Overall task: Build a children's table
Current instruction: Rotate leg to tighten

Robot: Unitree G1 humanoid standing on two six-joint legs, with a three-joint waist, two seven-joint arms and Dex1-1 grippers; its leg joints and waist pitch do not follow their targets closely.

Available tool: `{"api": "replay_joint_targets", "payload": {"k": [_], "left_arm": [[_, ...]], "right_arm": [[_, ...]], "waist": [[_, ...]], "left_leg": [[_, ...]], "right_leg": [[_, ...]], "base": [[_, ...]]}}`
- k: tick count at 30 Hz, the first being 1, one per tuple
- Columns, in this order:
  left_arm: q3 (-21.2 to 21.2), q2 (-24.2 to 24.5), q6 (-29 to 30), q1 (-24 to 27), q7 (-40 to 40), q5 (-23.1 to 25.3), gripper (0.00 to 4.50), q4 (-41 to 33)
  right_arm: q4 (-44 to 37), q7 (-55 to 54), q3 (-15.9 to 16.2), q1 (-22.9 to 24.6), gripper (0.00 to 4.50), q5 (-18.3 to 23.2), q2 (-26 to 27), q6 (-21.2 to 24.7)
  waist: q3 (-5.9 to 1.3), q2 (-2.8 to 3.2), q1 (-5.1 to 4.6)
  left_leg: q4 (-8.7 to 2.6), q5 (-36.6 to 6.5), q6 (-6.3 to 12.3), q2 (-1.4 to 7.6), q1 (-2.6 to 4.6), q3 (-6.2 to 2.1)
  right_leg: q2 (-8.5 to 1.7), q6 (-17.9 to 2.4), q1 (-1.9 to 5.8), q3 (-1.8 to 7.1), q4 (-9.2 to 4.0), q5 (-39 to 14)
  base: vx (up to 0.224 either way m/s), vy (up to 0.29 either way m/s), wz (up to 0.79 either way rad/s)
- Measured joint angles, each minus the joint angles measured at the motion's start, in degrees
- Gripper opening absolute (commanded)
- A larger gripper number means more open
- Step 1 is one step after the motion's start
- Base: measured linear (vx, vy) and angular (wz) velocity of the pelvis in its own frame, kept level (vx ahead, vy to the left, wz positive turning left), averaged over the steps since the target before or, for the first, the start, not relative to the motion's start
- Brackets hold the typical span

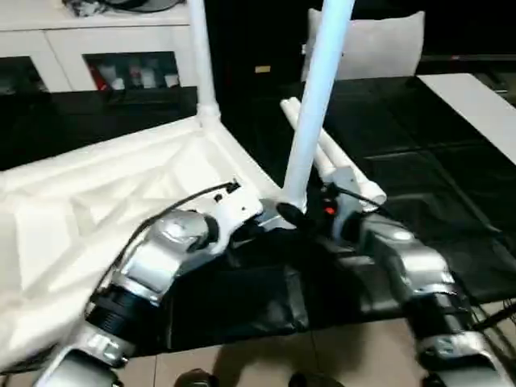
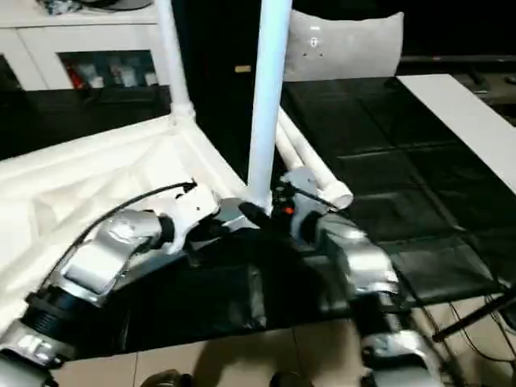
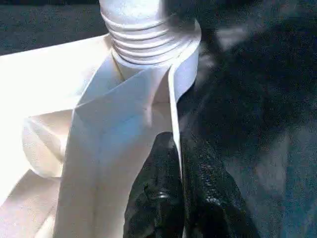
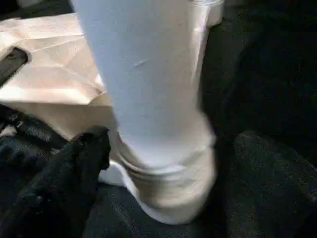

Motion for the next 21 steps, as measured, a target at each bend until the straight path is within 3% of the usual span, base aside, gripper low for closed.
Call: {"api": "replay_joint_targets", "payload": {"k": [5,9,18,19,21], "left_arm": [[-0.36,5.15,-6.13,-0.02,-8.73,-1.30,0.00,1.21],[-1.90,8.18,-10.95,-0.10,-15.07,-2.44,0.00,1.88],[-4.33,9.37,-16.63,-1.48,-21.52,-2.48,0.00,3.75],[-4.68,9.28,-17.00,-1.68,-21.78,-2.50,0.00,3.85],[-5.17,8.90,-17.98,-2.00,-22.36,-2.56,0.00,4.29]], "right_arm": [[-3.12,8.21,0.93,1.24,4.47,0.45,-6.05,-1.89],[-4.23,14.73,4.93,1.40,4.47,-0.52,-9.19,-4.33],[-5.07,21.09,10.89,1.24,4.47,-2.54,-10.14,-8.18],[-5.05,21.44,11.36,1.21,4.19,-2.54,-10.09,-8.18],[-4.67,22.49,12.00,1.22,4.19,-2.54,-9.94,-8.13]], "waist": [[0.00,0.00,0.79],[0.00,0.00,0.90],[0.00,0.00,0.96],[0.00,0.00,1.02],[0.00,0.00,1.07]], "left_leg": [[0.00,-0.01,0.02,0.00,0.05,0.01],[0.03,-0.01,0.02,-0.03,0.07,0.02],[0.05,-0.01,0.02,-0.02,0.32,0.04],[0.06,-0.01,0.02,-0.02,0.32,0.04],[0.07,-0.01,0.02,-0.04,0.30,0.05]], "right_leg": [[0.00,0.00,0.03,0.00,0.01,0.00],[-0.04,0.04,0.11,0.02,0.00,-0.02],[-0.05,0.24,0.35,0.04,0.03,-0.14],[-0.06,0.24,0.37,0.04,0.02,-0.14],[-0.08,0.23,0.37,0.05,0.02,-0.14]], "base": [[0.000,0.000,0.00],[0.000,0.000,0.00],[0.000,0.000,0.00],[0.000,0.000,0.00],[0.000,0.000,0.00]]}}
